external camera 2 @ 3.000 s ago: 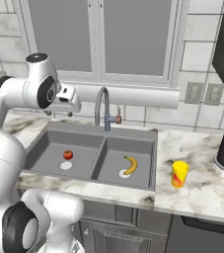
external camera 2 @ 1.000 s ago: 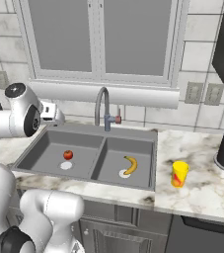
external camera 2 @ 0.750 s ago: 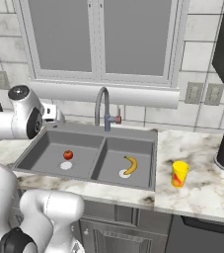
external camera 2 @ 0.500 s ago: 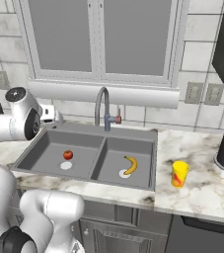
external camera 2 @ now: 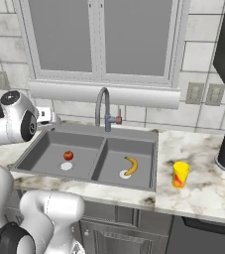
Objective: Remove the banana and apple from the sink. Then move the bowl and cup from the counter to the sink for washing.
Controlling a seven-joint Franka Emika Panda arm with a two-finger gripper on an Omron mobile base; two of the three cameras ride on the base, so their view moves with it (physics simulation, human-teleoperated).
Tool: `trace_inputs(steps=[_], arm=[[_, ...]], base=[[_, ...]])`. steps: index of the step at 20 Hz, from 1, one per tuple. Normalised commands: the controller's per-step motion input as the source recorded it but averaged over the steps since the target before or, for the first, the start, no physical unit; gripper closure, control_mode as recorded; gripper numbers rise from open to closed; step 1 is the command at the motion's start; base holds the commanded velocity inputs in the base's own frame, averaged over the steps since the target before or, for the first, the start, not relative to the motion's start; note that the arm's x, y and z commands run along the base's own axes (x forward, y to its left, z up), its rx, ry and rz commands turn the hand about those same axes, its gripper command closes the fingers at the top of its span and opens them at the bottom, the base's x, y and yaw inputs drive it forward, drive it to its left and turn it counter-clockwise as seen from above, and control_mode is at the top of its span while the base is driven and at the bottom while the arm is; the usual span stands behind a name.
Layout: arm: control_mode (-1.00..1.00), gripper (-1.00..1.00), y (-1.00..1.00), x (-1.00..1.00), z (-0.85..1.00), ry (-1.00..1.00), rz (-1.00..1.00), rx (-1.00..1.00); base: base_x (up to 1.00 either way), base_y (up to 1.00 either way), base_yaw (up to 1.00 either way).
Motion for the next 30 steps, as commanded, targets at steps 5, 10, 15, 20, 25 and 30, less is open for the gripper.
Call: trace_inputs(steps=[5,10,15,20,25,30], arm=[[-1.0,-1.0,0.07,0.06,-0.15,0.0,0.0,0.01],[-1.0,-1.0,0.07,0.06,-0.16,0.0,0.0,0.03],[-1.0,-1.0,0.05,0.06,-0.16,0.0,0.0,0.07],[-1.0,-1.0,0.04,0.07,-0.16,0.0,0.0,0.03],[-1.0,-1.0,0.01,0.1,-0.14,0.0,0.0,0.01],[-1.0,-1.0,0.0,0.11,-0.11,0.0,0.0,0.0]], base=[[0.0,0.0,0.0],[0.0,0.0,0.0],[0.0,0.0,0.0],[0.0,0.0,0.0],[0.0,0.0,0.0],[0.0,0.0,0.0]])
